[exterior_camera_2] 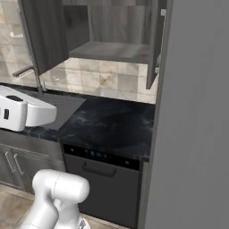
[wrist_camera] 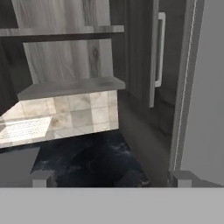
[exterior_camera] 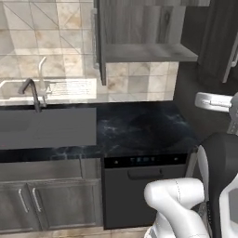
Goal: Open the cabinet and move the ladle to the pot. Then close the cabinet.
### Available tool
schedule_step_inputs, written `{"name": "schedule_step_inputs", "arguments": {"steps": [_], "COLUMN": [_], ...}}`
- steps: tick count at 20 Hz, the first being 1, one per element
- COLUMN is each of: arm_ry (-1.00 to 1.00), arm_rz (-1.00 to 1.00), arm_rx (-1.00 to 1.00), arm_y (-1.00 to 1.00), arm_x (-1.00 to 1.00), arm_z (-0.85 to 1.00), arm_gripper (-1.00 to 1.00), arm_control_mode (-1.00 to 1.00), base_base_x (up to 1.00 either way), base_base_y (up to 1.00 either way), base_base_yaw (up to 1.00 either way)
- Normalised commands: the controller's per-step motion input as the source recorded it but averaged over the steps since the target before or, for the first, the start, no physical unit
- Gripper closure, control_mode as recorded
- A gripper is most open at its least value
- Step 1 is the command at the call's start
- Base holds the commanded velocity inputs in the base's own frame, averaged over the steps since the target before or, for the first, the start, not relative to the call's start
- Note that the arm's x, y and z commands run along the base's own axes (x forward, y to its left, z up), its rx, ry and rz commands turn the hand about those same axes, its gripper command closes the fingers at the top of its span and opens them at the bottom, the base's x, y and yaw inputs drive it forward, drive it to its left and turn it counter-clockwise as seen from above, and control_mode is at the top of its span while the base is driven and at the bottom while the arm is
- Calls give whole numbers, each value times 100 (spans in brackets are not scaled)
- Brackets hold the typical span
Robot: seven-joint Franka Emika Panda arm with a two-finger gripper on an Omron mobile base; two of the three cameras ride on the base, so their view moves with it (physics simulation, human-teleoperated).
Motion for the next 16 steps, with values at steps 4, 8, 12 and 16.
{"name": "schedule_step_inputs", "arguments": {"steps": [4, 8, 12, 16], "arm_ry": [0, 0, 0, 0], "arm_rz": [0, 0, 0, 0], "arm_rx": [0, 0, 0, 0], "arm_y": [0, 0, 0, 0], "arm_x": [0, 0, 0, 0], "arm_z": [0, 0, 0, 0], "arm_gripper": [-100, -100, -100, -100], "arm_control_mode": [100, 100, 100, 100], "base_base_x": [4, 1, 6, 18], "base_base_y": [9, 6, 20, 71], "base_base_yaw": [-20, -28, -23, -4]}}
